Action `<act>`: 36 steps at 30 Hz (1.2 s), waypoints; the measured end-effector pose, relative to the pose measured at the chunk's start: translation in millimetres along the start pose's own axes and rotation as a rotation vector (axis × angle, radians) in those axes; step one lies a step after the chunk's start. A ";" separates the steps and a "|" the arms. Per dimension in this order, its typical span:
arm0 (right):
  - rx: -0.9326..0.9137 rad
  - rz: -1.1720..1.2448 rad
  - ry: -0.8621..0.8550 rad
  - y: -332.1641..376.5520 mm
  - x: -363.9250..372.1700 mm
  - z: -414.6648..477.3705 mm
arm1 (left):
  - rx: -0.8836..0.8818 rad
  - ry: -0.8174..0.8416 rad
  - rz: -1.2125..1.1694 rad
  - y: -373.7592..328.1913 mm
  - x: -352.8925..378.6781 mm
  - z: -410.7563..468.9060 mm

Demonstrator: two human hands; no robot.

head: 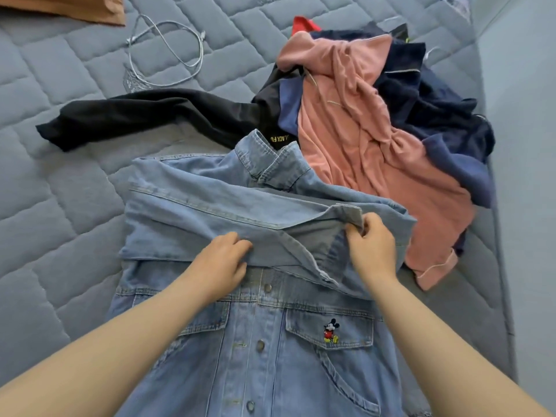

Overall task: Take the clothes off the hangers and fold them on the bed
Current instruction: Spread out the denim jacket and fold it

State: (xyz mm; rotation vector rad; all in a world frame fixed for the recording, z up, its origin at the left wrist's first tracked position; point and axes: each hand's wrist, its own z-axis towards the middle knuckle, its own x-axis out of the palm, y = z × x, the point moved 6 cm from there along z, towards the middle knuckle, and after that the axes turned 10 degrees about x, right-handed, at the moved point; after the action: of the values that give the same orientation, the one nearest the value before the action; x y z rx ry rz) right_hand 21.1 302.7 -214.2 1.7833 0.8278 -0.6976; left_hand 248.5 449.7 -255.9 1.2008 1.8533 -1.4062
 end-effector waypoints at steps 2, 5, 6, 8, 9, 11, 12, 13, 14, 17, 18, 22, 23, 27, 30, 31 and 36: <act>0.054 -0.096 -0.018 -12.3 -11.8 7.3 | 0.011 0.037 -0.013 -2.0 1.2 4.8; 0.182 -0.133 0.033 -32.6 -11.3 13.3 | -0.031 0.097 -0.067 -1.3 5.7 11.0; 0.198 -0.121 0.031 -34.9 -9.8 11.8 | -0.048 0.096 -0.077 -0.3 5.4 12.7; 0.137 -0.115 0.006 -32.1 -6.8 5.6 | -0.059 0.084 -0.051 -0.1 2.6 16.8; 0.086 -0.123 -0.011 -29.2 -5.8 0.8 | -0.055 0.060 -0.031 -1.0 0.2 19.3; -0.026 -0.127 -0.109 -18.3 -10.5 -9.4 | -0.038 -0.035 -0.002 -1.5 -9.4 25.8; -0.092 -0.114 -0.181 -9.3 -15.6 -13.4 | -0.033 -0.095 0.008 -0.5 -16.2 29.7; -0.180 -0.100 -0.240 2.5 -19.8 -16.3 | -0.033 -0.159 0.020 1.9 -24.1 33.8; -0.286 -0.101 -0.251 17.2 -19.7 -18.3 | -0.040 -0.219 0.039 6.5 -32.2 38.6; -0.547 -0.265 0.065 60.6 14.9 -17.0 | -0.094 -0.263 0.123 31.9 -51.1 58.7; -0.585 -0.347 0.182 70.9 31.2 -15.4 | -0.126 -0.238 0.146 43.3 -55.4 65.7; -0.569 -0.494 0.313 97.5 75.6 -1.7 | -0.168 -0.027 0.301 77.8 -58.9 81.0; -0.540 -0.519 0.326 100.6 85.0 2.5 | -0.161 0.034 0.334 83.3 -56.9 82.9; -0.426 -0.757 0.348 100.9 117.0 15.7 | -0.127 0.109 0.371 92.5 -63.6 92.5; -0.417 -0.808 0.324 103.9 132.7 18.4 | -0.116 0.110 0.336 100.8 -70.9 92.2; -0.418 -0.779 0.319 107.2 136.7 17.8 | -0.125 0.122 0.346 106.4 -73.1 89.7; -0.459 -0.679 0.291 132.9 157.2 4.8 | -0.186 0.206 0.493 138.0 -88.5 80.2</act>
State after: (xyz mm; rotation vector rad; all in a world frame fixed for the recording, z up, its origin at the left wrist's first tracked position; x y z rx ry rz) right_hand 220.8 297.8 -264.6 1.1865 1.6825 -0.6045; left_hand 402.6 354.1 -276.5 1.6108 1.6166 -0.8497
